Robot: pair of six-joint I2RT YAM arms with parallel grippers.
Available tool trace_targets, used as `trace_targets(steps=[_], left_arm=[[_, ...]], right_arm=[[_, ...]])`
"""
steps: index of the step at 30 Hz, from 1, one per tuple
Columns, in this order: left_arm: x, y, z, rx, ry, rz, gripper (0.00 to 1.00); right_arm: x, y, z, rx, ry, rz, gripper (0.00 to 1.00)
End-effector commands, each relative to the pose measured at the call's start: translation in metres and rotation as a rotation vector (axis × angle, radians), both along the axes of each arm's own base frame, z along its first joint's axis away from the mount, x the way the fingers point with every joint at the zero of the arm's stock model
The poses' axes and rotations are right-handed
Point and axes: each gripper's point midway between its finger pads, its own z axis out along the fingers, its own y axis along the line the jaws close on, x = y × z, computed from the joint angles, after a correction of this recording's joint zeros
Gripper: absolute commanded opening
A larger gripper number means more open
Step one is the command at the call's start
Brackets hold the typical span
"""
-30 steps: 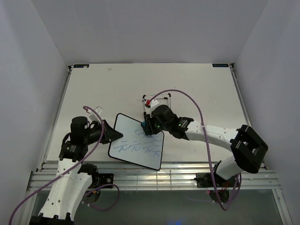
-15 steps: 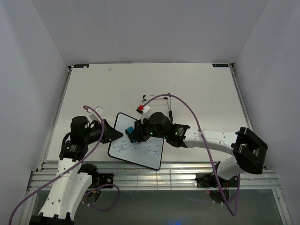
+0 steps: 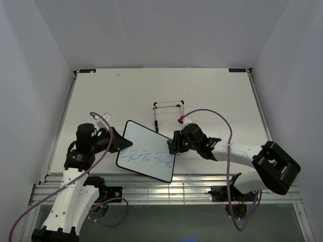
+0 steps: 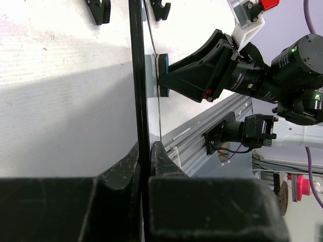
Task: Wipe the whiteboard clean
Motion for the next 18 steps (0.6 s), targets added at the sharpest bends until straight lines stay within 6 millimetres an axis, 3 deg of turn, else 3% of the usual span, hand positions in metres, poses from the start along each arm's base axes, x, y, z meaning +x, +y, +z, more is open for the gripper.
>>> trace_targets(steps=[1, 2, 5, 6, 7, 9, 12, 15, 16, 18], left_arm=[[0.013, -0.008, 0.047, 0.01, -0.329, -0.099, 0.0], [0.013, -0.008, 0.047, 0.009, -0.331, -0.098, 0.0], [0.014, -0.007, 0.045, 0.012, -0.325, -0.091, 0.0], [0.014, -0.007, 0.046, 0.012, -0.325, -0.093, 0.0], [0.014, -0.007, 0.045, 0.013, -0.324, -0.09, 0.0], [0.014, -0.007, 0.045, 0.013, -0.321, -0.089, 0.0], [0.015, -0.007, 0.045, 0.013, -0.323, -0.085, 0.0], [0.014, -0.006, 0.045, 0.014, -0.323, -0.083, 0.0], [0.013, -0.006, 0.046, 0.013, -0.328, -0.085, 0.0], [0.013, -0.006, 0.046, 0.013, -0.329, -0.083, 0.0]], right_arm=[[-0.009, 0.029, 0.026, 0.046, -0.015, 0.09, 0.2], [-0.01, 0.051, 0.05, 0.099, -0.039, 0.136, 0.2], [-0.029, 0.096, 0.088, 0.219, -0.06, 0.277, 0.2], [-0.029, 0.115, 0.117, 0.293, -0.107, 0.311, 0.2], [-0.042, 0.128, 0.123, 0.32, -0.106, 0.368, 0.2], [-0.046, 0.141, 0.14, 0.367, -0.125, 0.4, 0.2], [-0.035, 0.137, 0.126, 0.321, -0.134, 0.338, 0.2], [-0.01, 0.099, 0.075, 0.139, -0.102, 0.198, 0.19], [-0.003, 0.072, 0.047, 0.072, -0.063, 0.136, 0.19], [0.002, 0.042, 0.022, 0.031, -0.009, 0.061, 0.19]])
